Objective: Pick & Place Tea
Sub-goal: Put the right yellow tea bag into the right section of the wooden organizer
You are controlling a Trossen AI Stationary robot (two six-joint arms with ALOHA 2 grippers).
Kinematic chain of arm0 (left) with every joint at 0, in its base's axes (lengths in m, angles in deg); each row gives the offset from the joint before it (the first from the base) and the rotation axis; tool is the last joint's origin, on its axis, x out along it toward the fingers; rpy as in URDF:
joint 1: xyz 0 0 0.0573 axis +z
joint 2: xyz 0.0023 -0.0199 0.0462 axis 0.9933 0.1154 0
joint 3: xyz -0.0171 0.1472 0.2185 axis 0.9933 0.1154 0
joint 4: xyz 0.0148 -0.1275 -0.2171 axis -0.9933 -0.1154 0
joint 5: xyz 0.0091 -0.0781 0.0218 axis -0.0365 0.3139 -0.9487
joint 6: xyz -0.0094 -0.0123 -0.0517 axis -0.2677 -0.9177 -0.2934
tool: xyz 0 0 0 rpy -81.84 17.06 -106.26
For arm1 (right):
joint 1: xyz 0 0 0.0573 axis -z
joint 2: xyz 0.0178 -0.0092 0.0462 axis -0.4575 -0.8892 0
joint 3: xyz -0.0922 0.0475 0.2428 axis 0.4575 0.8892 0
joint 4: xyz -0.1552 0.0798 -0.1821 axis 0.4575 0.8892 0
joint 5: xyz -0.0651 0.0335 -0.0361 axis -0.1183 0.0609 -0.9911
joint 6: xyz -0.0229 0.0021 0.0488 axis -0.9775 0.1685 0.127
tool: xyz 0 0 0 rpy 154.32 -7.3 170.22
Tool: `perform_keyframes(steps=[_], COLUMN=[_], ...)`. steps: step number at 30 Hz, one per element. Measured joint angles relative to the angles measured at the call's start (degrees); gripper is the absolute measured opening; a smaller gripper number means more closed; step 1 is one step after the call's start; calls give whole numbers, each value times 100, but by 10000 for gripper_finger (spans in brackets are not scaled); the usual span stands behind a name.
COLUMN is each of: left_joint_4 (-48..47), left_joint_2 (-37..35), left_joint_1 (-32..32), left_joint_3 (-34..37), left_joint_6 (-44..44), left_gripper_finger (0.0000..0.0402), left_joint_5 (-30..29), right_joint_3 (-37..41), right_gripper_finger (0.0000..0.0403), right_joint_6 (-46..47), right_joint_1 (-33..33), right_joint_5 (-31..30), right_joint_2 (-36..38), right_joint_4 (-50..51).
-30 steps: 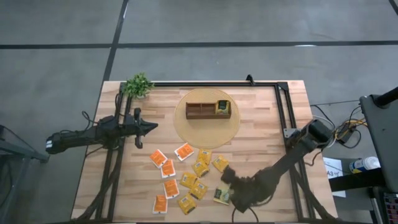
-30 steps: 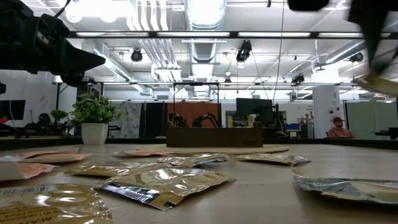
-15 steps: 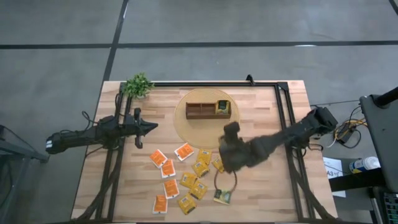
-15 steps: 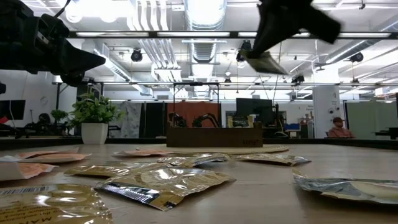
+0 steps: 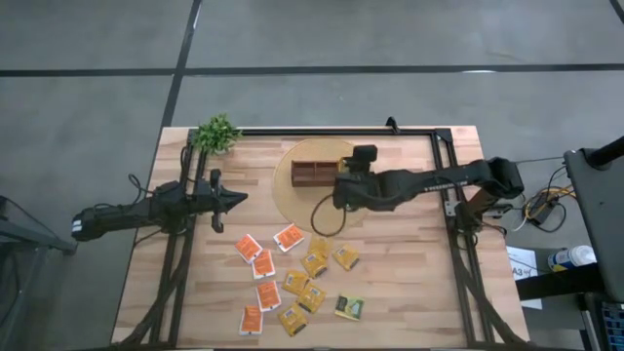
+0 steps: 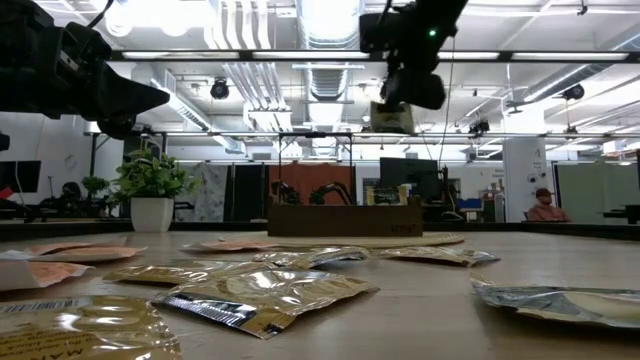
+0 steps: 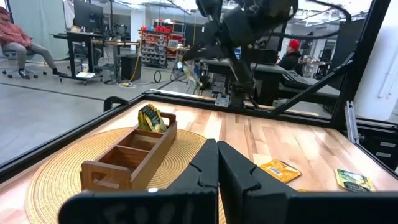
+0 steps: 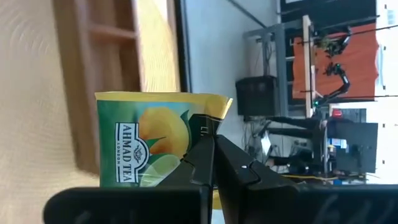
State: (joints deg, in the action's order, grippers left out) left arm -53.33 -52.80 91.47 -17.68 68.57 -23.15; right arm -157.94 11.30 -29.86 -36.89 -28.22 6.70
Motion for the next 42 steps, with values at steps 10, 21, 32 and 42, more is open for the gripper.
perform_keyframes(steps=[10, 21, 32, 42], left_joint_4=[0, 1, 2, 2], left_joint_2=[0, 0, 4, 4], left_joint_1=[0, 0, 0, 2], left_joint_3=[0, 0, 0, 0], left_joint_6=[2, 1, 1, 1], left_gripper_finger=[0, 0, 0, 0], left_joint_5=[0, 0, 0, 0], right_joint_3=[227, 515, 1268, 1571], right_gripper_finger=[8, 8, 8, 8], right_joint_6=[-747, -773, -789, -888], right_joint_1=[472, 1057, 1106, 1077], right_joint_5=[0, 3, 44, 194], right_joint_2=[-145, -627, -625, -623], right_joint_4=[-1117, -1466, -2105, -2450])
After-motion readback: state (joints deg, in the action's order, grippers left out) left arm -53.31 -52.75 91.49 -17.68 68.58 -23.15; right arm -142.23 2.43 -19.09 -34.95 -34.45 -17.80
